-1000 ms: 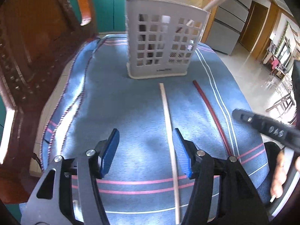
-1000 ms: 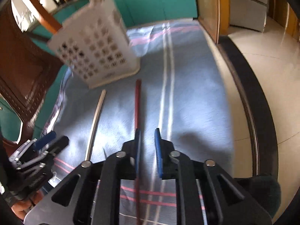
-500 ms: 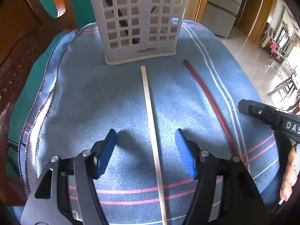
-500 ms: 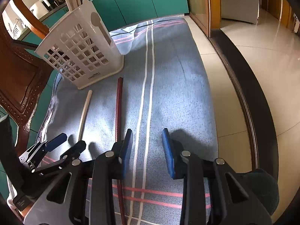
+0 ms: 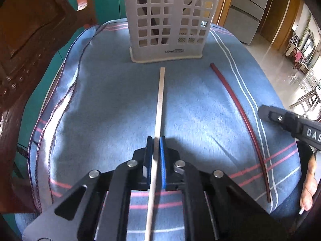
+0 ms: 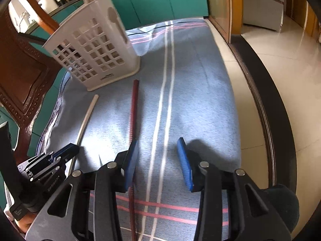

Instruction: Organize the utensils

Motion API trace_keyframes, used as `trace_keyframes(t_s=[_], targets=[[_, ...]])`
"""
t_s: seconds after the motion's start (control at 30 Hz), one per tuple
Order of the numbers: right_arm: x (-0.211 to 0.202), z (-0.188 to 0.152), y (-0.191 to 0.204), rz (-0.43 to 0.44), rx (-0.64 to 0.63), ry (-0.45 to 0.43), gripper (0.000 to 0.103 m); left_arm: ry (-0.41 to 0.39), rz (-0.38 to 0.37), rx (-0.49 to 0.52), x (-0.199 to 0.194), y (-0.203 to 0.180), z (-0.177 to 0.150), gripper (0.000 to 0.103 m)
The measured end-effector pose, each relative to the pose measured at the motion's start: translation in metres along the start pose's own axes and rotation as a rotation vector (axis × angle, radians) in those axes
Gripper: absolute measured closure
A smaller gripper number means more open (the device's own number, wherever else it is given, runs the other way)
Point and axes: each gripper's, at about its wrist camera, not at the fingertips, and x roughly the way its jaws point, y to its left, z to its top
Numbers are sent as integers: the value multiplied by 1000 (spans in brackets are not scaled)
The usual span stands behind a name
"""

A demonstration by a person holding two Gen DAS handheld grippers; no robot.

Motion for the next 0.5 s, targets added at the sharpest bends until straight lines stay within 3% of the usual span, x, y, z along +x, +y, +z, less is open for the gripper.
trace_keyframes(t_s=[0.3,0.37,0.4,0.43,0.5], targets=[[29,6,33,-44,-131,54,63,19,-13,-12,-8,12,-12,95],[31,4,39,-67,-164,45,74,17,-12,-18,-9,13,-13,95],[32,3,41,-65,-178,50,89,16,-11,-22,-10,14,-13,95],[32,2,41,-50,-173,59,95,15,-11,-24,-11,15,-12,95],[31,0,40,-22,-162,68,95,10,-16,-27,-13,15,-11,94]])
